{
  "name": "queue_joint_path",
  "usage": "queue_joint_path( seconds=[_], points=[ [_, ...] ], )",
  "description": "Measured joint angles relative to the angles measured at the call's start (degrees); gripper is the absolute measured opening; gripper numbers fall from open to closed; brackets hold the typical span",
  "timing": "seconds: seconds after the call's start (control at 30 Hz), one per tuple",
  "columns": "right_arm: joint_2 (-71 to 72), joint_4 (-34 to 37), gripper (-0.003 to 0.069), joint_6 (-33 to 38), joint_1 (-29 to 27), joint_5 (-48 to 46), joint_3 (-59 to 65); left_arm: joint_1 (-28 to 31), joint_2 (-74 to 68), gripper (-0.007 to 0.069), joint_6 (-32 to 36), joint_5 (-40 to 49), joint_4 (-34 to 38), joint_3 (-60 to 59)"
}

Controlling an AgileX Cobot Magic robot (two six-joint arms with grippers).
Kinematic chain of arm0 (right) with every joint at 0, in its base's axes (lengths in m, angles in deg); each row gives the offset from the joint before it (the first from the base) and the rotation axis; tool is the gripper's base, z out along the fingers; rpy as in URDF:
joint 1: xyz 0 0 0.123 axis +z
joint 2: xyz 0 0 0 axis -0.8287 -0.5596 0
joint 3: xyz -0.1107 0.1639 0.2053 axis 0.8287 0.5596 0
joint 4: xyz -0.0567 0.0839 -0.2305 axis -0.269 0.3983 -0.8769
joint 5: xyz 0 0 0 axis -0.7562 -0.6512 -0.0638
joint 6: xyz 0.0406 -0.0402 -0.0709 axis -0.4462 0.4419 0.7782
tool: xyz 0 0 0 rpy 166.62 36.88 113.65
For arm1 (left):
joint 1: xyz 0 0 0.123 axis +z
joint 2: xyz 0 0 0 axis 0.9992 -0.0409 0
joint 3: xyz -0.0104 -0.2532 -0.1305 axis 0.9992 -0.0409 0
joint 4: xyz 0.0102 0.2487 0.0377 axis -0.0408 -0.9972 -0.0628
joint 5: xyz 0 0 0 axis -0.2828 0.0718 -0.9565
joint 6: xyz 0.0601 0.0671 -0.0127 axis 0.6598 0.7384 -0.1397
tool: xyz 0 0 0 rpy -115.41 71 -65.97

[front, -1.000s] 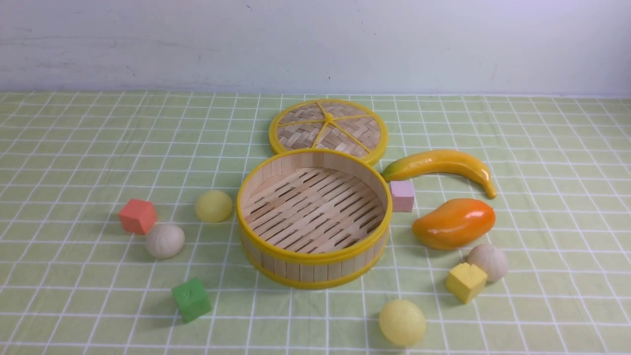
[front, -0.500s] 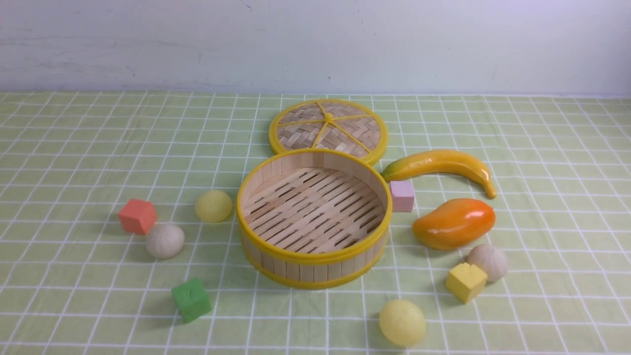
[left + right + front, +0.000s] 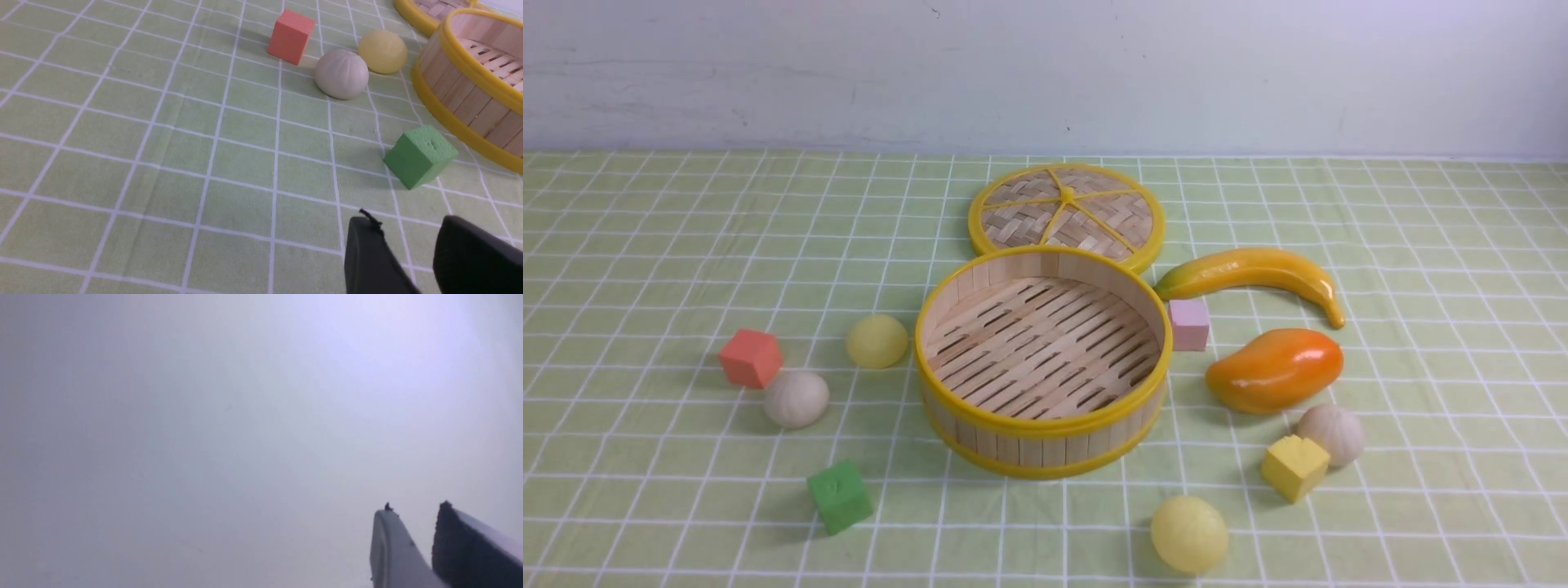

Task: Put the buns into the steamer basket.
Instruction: Use the right arm to grab a steamed stuffed bun

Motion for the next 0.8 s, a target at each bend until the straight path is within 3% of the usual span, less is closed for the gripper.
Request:
queue_joint_path(
  seconds=[0.23, 0.4, 0.57, 0.8],
  points=[
    [-12.55, 0.41, 0.0174, -0.24, 0.00, -19.21, -23.54, 0.00, 0.00, 0.0237, 0.00, 0.00, 0.00, 0.00],
    [-28.60, -4.21, 0.0179, -0.24, 0.00, -35.03, -37.46, 0.00, 0.00, 0.0237, 0.00, 0.00, 0.00, 0.00],
    [-38.56, -8.70, 0.0181, 0.23, 0.00, -38.09, -38.32, 0.00, 0.00, 0.0237, 0.00, 0.00, 0.00, 0.00],
    [-49.60, -5.32, 0.0188, 0.92, 0.00, -40.07, -38.69, 0.00, 0.00, 0.0237, 0.00, 0.00, 0.00, 0.00]
  ],
)
